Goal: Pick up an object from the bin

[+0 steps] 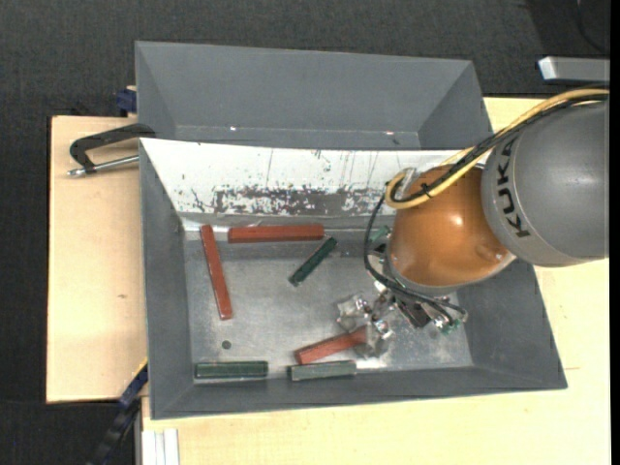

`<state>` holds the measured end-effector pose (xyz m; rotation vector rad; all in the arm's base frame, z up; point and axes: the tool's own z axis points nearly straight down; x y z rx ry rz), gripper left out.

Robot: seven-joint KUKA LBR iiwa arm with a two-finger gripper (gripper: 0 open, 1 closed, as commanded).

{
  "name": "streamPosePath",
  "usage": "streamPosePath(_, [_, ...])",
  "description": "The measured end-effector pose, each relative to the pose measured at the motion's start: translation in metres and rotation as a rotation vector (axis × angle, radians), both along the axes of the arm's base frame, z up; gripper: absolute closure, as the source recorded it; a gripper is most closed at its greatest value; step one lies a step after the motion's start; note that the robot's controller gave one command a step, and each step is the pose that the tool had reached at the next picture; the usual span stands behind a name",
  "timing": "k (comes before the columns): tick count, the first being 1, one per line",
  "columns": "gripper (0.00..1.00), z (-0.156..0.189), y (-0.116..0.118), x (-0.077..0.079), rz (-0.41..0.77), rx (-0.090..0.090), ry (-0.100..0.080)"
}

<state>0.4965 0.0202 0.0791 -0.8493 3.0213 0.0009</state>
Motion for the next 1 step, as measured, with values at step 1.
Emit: streamPosePath(1, [1.0, 0.1532, 0.0028, -0.0036, -0.065, 0.001, -0.003])
